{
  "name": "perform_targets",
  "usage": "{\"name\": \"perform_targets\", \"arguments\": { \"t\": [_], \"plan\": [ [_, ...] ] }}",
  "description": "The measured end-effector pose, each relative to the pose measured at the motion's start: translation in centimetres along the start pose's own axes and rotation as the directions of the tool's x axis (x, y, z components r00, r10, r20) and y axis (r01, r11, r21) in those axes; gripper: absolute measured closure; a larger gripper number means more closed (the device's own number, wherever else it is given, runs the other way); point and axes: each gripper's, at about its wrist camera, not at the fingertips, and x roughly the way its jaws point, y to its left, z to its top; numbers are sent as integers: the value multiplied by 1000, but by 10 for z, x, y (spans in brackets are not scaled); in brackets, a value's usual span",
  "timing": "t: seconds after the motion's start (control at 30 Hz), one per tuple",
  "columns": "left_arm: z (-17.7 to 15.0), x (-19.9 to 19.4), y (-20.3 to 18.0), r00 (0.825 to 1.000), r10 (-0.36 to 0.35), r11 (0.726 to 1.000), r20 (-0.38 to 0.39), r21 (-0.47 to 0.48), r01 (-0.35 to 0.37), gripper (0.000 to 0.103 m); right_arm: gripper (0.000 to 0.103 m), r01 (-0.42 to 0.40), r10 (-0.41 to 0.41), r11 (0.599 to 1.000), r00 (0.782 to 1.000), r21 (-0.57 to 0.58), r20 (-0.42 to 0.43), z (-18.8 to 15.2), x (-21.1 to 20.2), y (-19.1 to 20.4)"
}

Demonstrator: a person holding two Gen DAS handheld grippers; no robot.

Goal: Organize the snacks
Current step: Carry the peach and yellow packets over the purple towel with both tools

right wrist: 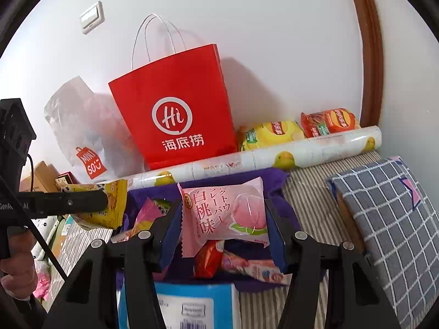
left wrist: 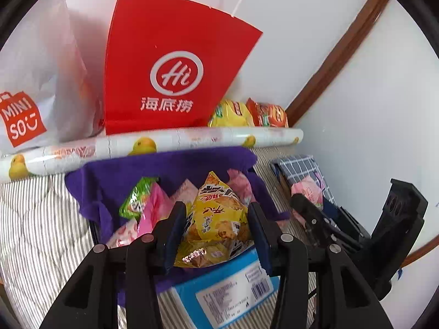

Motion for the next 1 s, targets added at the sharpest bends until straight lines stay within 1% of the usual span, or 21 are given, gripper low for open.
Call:
{"name": "perform_targets", "arguments": {
  "t": [0.13, 0.23, 0.3, 0.4, 0.53, 0.73, 1.0],
  "plan": [
    [10, 2, 8, 1000, 8, 1000, 17, -12, -7, 59, 47, -7, 7, 1000, 1000, 1, 11, 11, 12, 4],
    [10, 6, 18, 1000, 11, 1000, 20, -27, -11, 58, 47, -13, 13, 1000, 1000, -4, 18, 18, 22, 9],
    [11, 12, 25, 1000, 16, 999, 1, -41, -16, 59, 47, -14, 14, 1000, 1000, -7, 20, 20, 27, 11],
    [11, 16, 34, 1000, 20, 998, -1, -52, -20, 59, 47, -15, 15, 1000, 1000, -13, 18, 23, 38, 14],
    [11, 20, 42, 1000, 17, 997, -11, -70, -18, 59, 47, -16, 16, 1000, 1000, -14, 14, 20, 52, 15],
    [10, 29, 46, 999, 28, 996, -30, -79, -31, 59, 47, 4, -4, 1000, 1000, -10, -20, 10, 69, 8],
    [11, 36, 50, 999, 22, 996, -45, -91, -26, 59, 47, -8, 8, 1000, 998, 13, -63, -1, 83, 2]
  ]
}}
